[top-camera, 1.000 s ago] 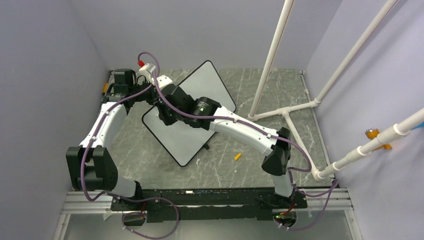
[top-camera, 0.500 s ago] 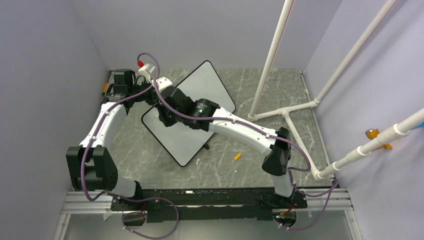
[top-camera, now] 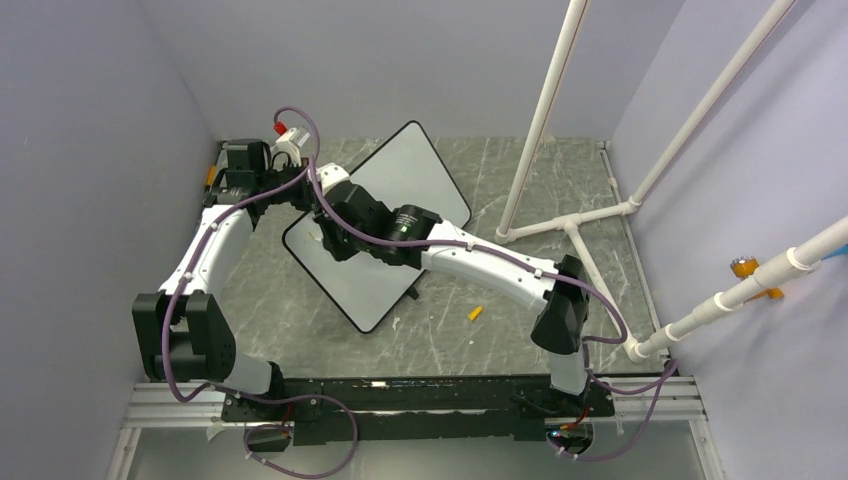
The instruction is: Write a sentence on the whiteboard
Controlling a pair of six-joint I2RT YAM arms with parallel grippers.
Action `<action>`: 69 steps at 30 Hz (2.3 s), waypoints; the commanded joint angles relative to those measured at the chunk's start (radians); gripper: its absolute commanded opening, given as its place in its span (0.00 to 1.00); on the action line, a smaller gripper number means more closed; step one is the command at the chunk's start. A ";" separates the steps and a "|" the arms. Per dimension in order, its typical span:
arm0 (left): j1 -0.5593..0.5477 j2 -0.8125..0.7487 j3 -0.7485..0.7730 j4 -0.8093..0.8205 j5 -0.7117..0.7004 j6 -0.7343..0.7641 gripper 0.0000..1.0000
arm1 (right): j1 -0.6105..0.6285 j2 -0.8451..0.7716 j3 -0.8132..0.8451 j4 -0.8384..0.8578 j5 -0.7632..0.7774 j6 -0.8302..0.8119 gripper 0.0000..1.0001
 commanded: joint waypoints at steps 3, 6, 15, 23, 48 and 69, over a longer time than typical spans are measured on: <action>-0.014 -0.052 0.012 0.049 -0.020 0.029 0.00 | -0.001 -0.041 -0.089 0.010 0.018 0.027 0.00; -0.013 -0.053 0.011 0.050 -0.021 0.030 0.00 | 0.000 -0.061 -0.121 0.013 0.017 0.034 0.00; -0.013 -0.054 0.012 0.049 -0.023 0.032 0.00 | 0.001 -0.093 -0.129 0.000 0.017 0.037 0.00; -0.014 -0.055 0.011 0.048 -0.025 0.034 0.00 | 0.009 -0.130 -0.078 0.005 -0.007 0.017 0.00; -0.013 -0.063 0.006 0.054 -0.019 0.028 0.00 | -0.017 -0.028 0.062 -0.006 0.062 -0.012 0.00; -0.014 -0.065 0.016 0.041 -0.020 0.030 0.00 | -0.007 -0.043 -0.056 0.020 -0.016 0.023 0.00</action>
